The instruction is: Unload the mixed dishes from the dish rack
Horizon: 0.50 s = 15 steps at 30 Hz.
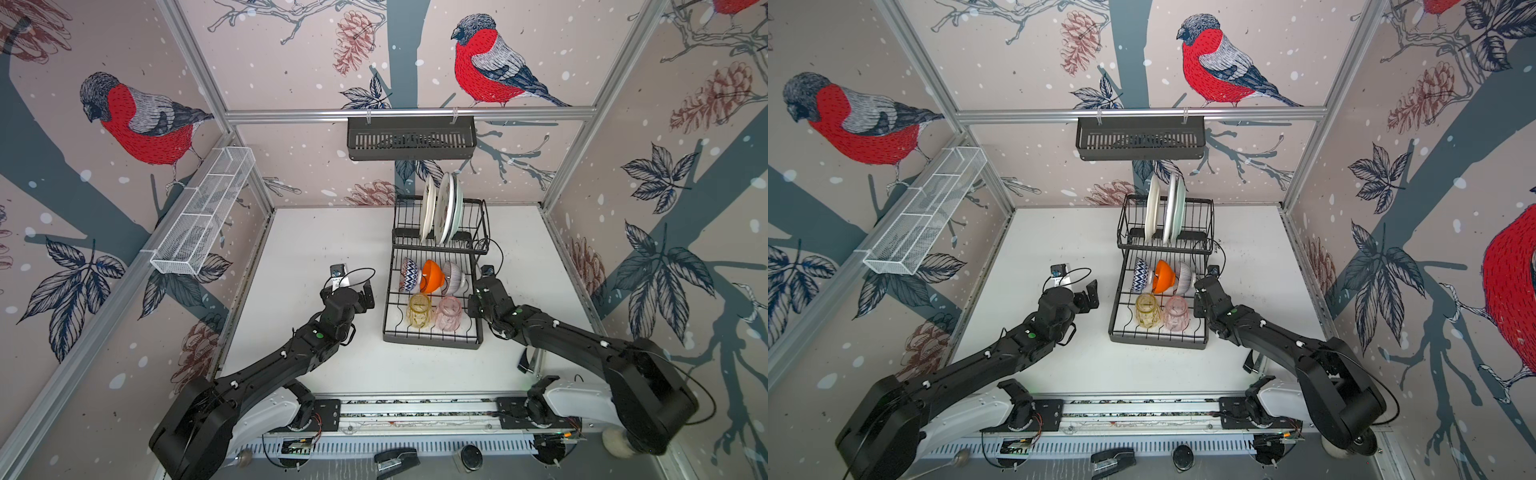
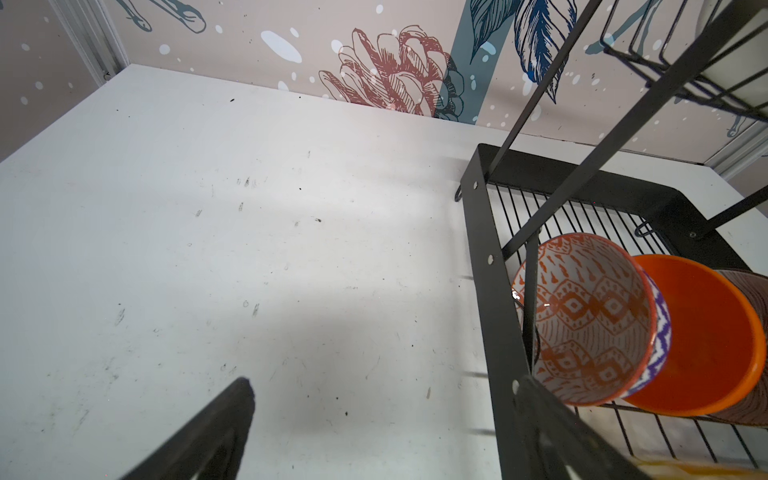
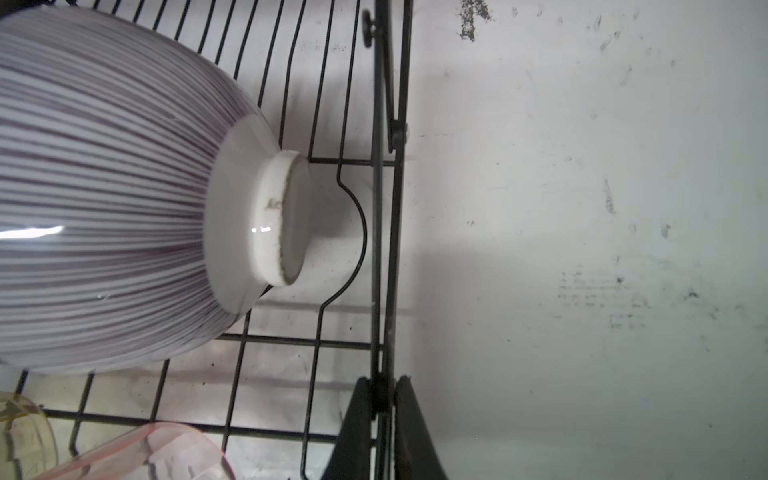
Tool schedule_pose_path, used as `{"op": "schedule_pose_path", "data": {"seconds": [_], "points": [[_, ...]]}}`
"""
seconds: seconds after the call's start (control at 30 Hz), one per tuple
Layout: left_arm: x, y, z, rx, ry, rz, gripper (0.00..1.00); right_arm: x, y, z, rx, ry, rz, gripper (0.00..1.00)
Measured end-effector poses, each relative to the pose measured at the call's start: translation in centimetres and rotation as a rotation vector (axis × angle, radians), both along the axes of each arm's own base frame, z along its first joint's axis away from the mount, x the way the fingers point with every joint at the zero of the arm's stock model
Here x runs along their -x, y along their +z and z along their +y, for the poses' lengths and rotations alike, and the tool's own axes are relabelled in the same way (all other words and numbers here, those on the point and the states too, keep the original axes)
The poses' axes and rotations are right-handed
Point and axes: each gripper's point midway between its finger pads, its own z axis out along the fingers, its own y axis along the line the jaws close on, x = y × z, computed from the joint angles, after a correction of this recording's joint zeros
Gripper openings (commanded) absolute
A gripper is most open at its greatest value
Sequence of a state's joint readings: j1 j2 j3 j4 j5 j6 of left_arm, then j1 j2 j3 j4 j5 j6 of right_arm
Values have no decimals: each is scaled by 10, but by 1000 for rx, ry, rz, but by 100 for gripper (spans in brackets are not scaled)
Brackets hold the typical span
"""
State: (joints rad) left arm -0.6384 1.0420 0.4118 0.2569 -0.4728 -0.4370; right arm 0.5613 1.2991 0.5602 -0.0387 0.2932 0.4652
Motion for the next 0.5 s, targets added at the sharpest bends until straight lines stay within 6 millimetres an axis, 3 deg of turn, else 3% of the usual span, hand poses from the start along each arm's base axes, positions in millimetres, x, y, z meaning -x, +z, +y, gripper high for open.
{"op": "schedule_pose_path", "data": {"seconds": [0.2,0.5], "points": [[0,-2,0,-4,1,4,98,-25,0,12,80,45,8,4],[0,-2,0,-5,2,4,98,-54,6,35,125,148,3,10]]}}
